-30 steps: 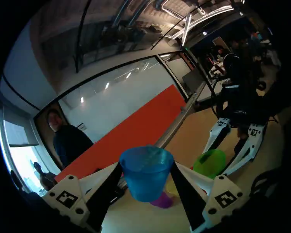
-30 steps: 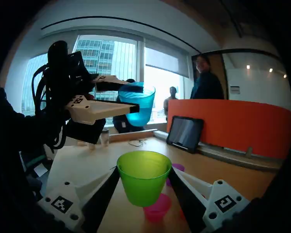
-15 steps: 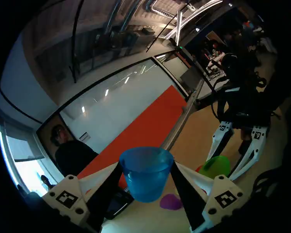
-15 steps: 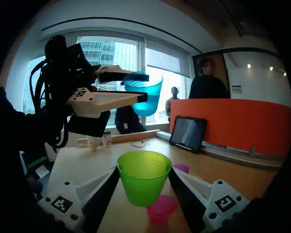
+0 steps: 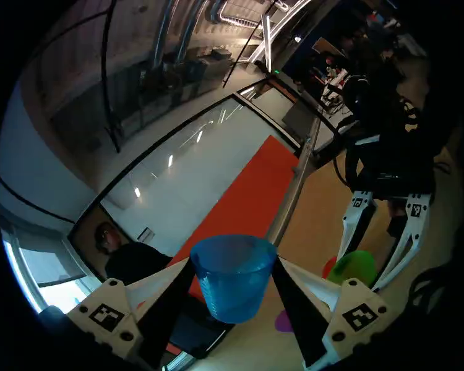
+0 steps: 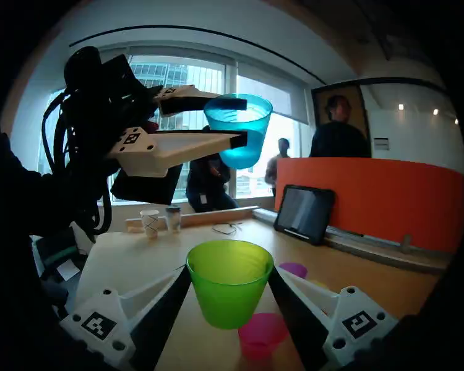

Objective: Pour water

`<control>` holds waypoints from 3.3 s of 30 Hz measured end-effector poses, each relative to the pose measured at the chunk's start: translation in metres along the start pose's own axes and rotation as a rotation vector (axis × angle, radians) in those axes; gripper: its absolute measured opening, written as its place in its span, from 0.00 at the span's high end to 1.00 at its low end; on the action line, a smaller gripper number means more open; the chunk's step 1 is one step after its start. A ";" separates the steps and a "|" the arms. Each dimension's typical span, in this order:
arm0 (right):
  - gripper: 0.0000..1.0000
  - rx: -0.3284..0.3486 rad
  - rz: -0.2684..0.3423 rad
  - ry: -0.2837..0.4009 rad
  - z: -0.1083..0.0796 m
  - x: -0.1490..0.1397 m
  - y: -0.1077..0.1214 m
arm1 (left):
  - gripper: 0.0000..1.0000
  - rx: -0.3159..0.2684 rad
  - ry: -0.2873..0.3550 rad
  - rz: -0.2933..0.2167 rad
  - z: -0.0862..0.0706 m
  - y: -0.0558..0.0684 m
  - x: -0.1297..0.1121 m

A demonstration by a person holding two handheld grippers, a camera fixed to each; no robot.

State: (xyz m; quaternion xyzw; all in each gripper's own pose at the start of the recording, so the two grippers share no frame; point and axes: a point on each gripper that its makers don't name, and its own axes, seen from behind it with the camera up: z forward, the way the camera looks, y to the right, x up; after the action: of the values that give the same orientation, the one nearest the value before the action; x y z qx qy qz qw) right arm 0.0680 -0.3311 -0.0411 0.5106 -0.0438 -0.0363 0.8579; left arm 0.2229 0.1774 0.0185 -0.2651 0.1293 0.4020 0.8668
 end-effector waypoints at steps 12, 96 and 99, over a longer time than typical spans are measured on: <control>0.09 -0.001 -0.008 0.002 0.000 0.001 -0.001 | 0.14 0.022 0.019 0.109 -0.001 -0.005 0.013; 0.09 -0.013 -0.036 0.028 -0.003 0.020 0.007 | 0.14 0.105 0.046 0.518 -0.010 -0.015 0.041; 0.09 -0.013 -0.037 0.029 -0.003 0.020 0.007 | 0.14 0.107 0.046 0.535 -0.010 -0.015 0.041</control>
State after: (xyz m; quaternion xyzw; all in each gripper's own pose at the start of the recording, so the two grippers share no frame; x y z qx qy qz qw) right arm 0.0881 -0.3276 -0.0353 0.5061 -0.0218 -0.0449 0.8610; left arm 0.2609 0.1896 -0.0029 -0.1844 0.2356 0.6031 0.7394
